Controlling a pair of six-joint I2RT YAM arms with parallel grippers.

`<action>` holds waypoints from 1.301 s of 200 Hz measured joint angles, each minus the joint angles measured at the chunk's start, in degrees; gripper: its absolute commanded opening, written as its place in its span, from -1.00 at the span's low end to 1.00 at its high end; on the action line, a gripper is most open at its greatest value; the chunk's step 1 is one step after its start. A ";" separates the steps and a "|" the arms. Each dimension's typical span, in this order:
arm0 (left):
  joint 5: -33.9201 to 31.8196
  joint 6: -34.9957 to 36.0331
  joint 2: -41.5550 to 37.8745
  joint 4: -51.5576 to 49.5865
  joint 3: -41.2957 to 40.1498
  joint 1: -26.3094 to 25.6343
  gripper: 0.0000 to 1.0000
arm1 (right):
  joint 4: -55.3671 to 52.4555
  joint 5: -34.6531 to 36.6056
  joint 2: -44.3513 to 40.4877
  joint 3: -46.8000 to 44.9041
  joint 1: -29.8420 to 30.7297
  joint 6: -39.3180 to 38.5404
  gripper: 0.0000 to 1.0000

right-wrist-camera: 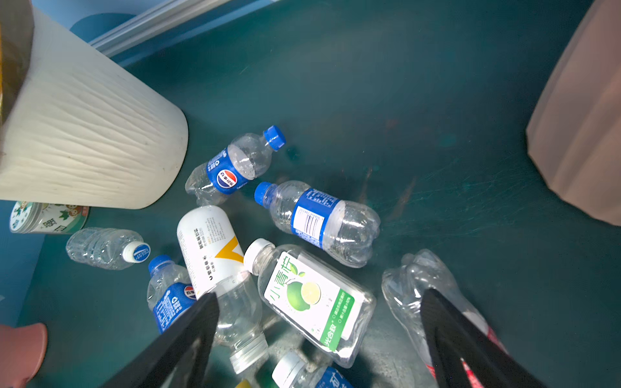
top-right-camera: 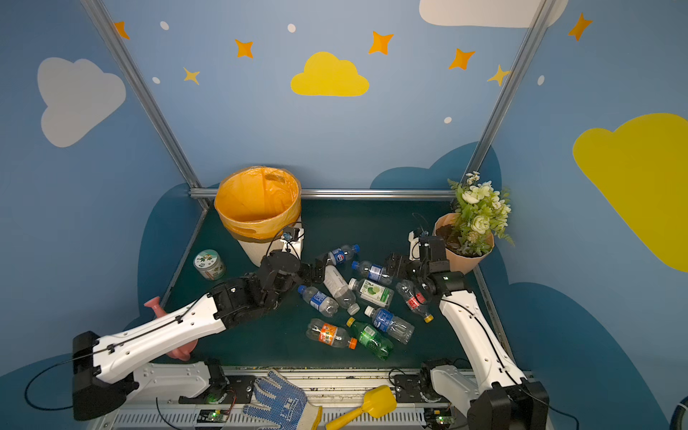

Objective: Throw the plastic bottles in the bin
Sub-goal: Pick up the plastic bottle from the center of the table.

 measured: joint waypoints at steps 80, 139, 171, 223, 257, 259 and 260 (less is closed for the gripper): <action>2.43 -19.78 -4.83 -2.78 -9.75 6.91 1.00 | -0.17 -7.19 8.13 1.60 4.57 -2.58 0.77; 3.34 -27.65 -13.44 -7.45 -17.07 12.83 1.00 | -1.55 -7.41 22.27 11.21 15.37 -5.90 0.60; 2.84 -30.21 -18.45 -10.91 -19.87 14.45 1.00 | -5.18 -6.67 30.91 17.81 20.15 -8.11 0.58; 1.92 -33.22 -25.57 -14.91 -23.71 16.74 1.00 | -10.47 -4.46 39.21 23.91 26.38 -11.23 0.55; 1.95 -34.21 -27.08 -16.46 -25.24 17.29 1.00 | -12.61 -2.69 43.19 27.02 27.45 -12.13 0.54; 1.92 -34.23 -27.12 -16.52 -25.31 17.31 1.00 | -12.66 -2.62 43.41 27.19 27.45 -12.17 0.53; 1.92 -34.25 -27.15 -16.59 -25.33 17.31 1.00 | -12.70 -2.56 43.52 27.28 27.47 -12.17 0.53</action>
